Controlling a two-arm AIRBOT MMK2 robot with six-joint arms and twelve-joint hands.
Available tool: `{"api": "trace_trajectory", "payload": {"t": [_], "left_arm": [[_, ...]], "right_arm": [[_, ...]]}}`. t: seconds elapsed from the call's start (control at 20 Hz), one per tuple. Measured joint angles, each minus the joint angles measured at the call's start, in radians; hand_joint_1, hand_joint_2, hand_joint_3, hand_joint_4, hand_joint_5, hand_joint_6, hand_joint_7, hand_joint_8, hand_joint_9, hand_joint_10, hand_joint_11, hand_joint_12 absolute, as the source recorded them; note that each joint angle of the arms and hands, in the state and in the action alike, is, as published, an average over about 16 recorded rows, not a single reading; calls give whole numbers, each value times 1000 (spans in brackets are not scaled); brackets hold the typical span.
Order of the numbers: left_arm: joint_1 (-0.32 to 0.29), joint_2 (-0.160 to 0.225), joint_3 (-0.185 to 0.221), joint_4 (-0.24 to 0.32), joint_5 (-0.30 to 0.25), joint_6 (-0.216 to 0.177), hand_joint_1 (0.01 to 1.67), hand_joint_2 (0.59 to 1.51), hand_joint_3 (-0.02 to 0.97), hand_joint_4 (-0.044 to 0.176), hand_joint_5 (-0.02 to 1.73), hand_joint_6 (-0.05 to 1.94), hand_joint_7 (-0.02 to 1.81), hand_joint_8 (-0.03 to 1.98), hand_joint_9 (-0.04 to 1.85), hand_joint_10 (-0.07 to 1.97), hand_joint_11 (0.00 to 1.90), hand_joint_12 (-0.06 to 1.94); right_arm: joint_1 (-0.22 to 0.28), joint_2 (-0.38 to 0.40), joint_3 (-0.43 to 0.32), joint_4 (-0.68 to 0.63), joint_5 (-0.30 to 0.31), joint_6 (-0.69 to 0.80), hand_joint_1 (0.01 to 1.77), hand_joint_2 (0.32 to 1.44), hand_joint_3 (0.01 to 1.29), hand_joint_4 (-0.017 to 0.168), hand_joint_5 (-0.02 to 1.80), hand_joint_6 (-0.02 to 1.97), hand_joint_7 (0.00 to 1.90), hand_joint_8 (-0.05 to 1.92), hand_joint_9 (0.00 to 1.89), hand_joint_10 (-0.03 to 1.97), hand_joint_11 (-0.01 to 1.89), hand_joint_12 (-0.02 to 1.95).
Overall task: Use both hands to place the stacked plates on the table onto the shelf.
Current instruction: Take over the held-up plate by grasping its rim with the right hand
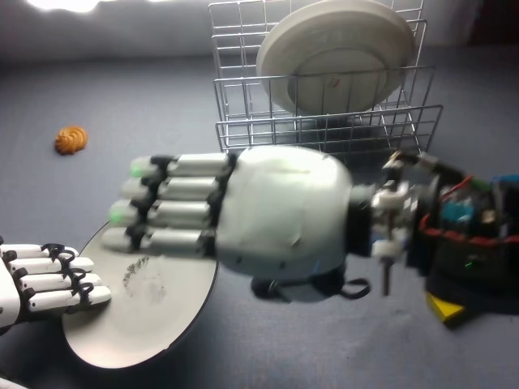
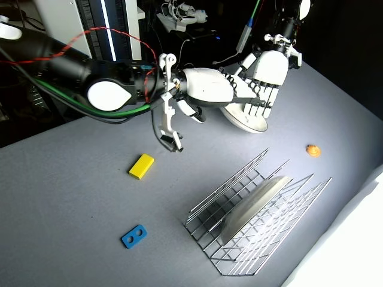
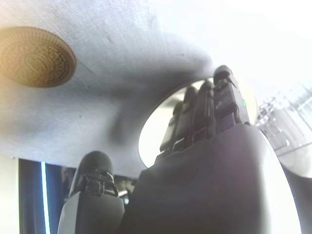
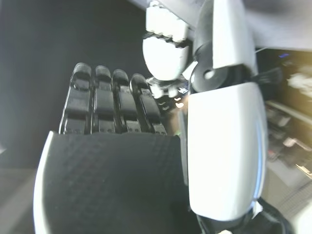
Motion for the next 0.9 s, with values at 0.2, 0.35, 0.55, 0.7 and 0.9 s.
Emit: {"api": "trace_trajectory", "payload": {"t": [0.2,0.35,0.55,0.7,0.9], "left_arm": [[5,5,-13,-16,8,-1,15,1189,10,-11,-10,-39,-1,-2,-21,-35,24,14],[11,7,-23,-34,13,-2,15,1191,10,-12,-11,-40,-3,-3,-24,-38,27,24],[20,11,-33,-61,18,-2,14,1191,10,-12,-11,-40,-2,-2,-25,-39,27,26],[28,12,-38,-84,18,-3,14,1190,10,-12,-11,-40,-2,-1,-25,-39,27,26],[38,12,-46,-122,18,-5,14,1188,10,-12,-12,-40,-2,0,-25,-39,27,26]], "right_arm": [[-31,-76,41,21,-2,-69,1247,911,16,2,15,45,12,1,22,12,11,2],[-45,-129,77,39,0,-99,1251,915,16,2,13,45,12,1,22,12,11,2],[-55,-186,125,60,5,-113,1253,925,16,2,12,45,12,0,22,12,11,1],[-57,-220,159,73,9,-114,1262,934,16,2,12,45,12,0,22,12,11,1],[-58,-258,197,93,18,-114,1283,946,16,2,14,45,12,0,22,12,10,1]]}}
